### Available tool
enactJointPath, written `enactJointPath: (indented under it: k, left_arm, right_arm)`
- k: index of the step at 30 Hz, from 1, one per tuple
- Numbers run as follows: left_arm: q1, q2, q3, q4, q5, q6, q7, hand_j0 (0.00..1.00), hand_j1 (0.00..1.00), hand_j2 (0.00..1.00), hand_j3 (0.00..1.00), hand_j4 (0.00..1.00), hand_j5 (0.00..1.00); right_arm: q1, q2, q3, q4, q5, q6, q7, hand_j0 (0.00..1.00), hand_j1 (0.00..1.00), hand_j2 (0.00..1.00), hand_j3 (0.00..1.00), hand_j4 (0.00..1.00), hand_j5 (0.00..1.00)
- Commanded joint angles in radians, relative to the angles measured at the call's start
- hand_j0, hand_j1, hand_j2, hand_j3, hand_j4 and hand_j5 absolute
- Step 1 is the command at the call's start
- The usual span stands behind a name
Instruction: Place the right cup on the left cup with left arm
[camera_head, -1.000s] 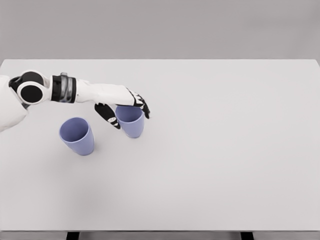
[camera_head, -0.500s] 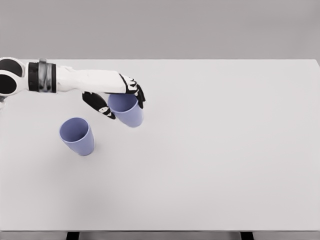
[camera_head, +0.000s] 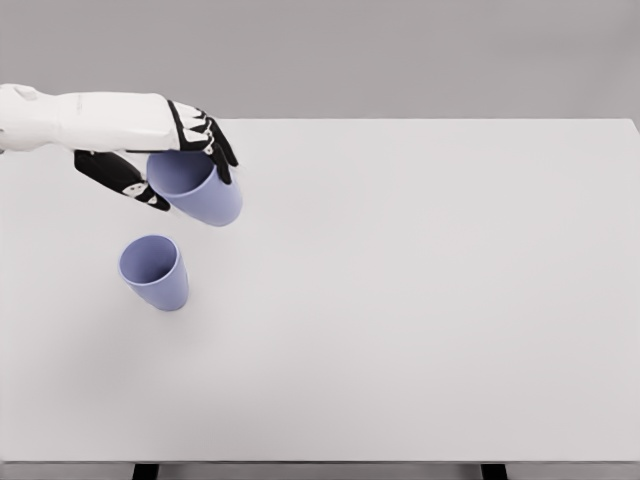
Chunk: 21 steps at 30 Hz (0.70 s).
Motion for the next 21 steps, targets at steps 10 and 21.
enactJointPath:
  k: [10, 21]
  left_arm:
    - [-0.040, 0.181, -0.003, -0.078, 0.062, 0.043, 0.001, 0.51, 0.51, 0.51, 0.51, 0.51, 0.51]
    - [-0.040, 0.226, -0.075, -0.129, 0.046, 0.183, 0.001, 0.51, 0.51, 0.51, 0.51, 0.51, 0.51]
  right_arm:
    - [0.000, 0.000, 0.000, 0.000, 0.001, -0.001, 0.000, 1.00, 1.00, 1.00, 1.00, 1.00, 1.00]
    - [0.000, 0.000, 0.000, 0.000, 0.001, -0.001, 0.000, 1.00, 1.00, 1.00, 1.00, 1.00, 1.00]
